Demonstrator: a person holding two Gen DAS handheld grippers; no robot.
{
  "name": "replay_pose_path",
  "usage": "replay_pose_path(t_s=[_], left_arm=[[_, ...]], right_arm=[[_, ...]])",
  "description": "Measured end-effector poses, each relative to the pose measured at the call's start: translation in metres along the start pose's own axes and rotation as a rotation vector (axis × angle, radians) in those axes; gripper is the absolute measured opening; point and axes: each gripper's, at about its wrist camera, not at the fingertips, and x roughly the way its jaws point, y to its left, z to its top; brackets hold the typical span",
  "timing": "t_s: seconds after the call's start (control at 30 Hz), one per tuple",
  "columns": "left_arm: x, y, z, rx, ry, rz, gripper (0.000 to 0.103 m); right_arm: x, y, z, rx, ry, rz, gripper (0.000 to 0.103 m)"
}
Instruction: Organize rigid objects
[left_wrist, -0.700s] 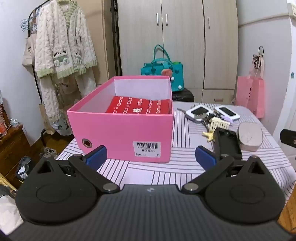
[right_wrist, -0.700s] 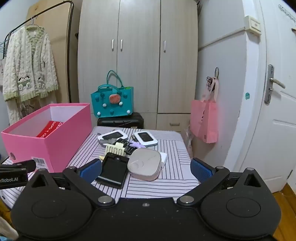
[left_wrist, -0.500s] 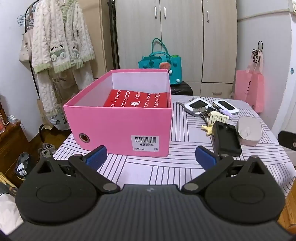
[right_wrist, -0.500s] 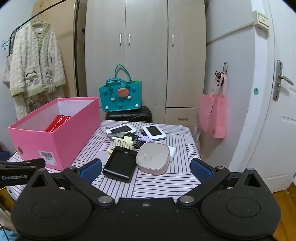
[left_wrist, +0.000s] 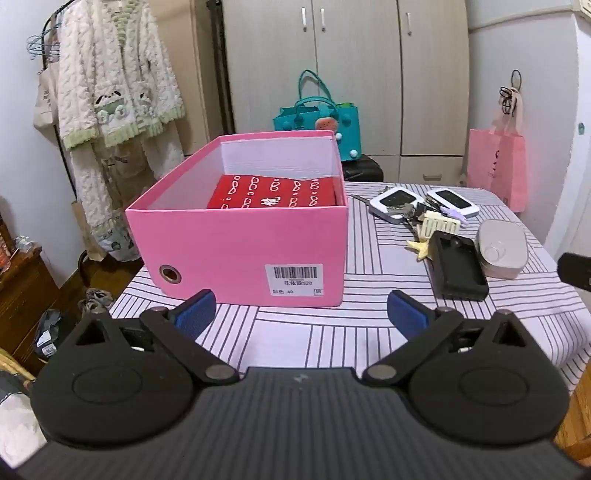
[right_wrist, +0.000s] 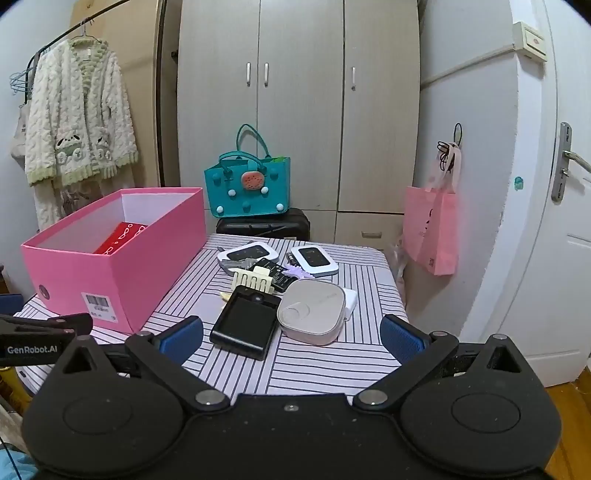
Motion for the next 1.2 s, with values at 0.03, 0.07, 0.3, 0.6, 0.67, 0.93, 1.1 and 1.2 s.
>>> replay_pose_path(t_s=[0.03,0.07,0.3,0.6,0.67,0.93,1.1,1.2], left_arm=[[0.0,0.0,0.0,0.001,0.001,-0.002,0.1],[0.0,0.0,-0.001,0.003,0.001,-0.003,0.1],[0.0,-0.001,0.0,0.001,-0.001,-0.003,0.1],[0.003,0.003,-0.003,-0.024,0.014,0.017,0.1],[0.002,0.004,-0.003,-0.028,0.009,0.02,0.1],[-0.002,0.002,-0.004,-0.034,-0.008,0.017,0.1],[-0.003,0.001,-0.004,-0.033,-0.015,0.018,0.102],[-0.004,-0.001,-0.005,-0.036,-0.017,0.007,0.102]], right_arm=[[0.0,0.0,0.0,-0.001,0.002,0.0,0.103],[0.0,0.0,-0.001,-0.006,0.003,-0.001,0.103],[0.001,0.0,0.001,-0.012,0.006,0.002,0.103],[0.004,0.001,0.0,-0.023,0.005,-0.002,0.103],[0.004,0.001,0.0,-0.024,0.005,-0.005,0.103],[0.004,-0.003,-0.001,-0.015,0.002,-0.018,0.103],[0.004,-0.006,-0.003,-0.009,0.001,-0.029,0.103],[0.004,-0.009,-0.003,-0.004,0.0,-0.038,0.103]])
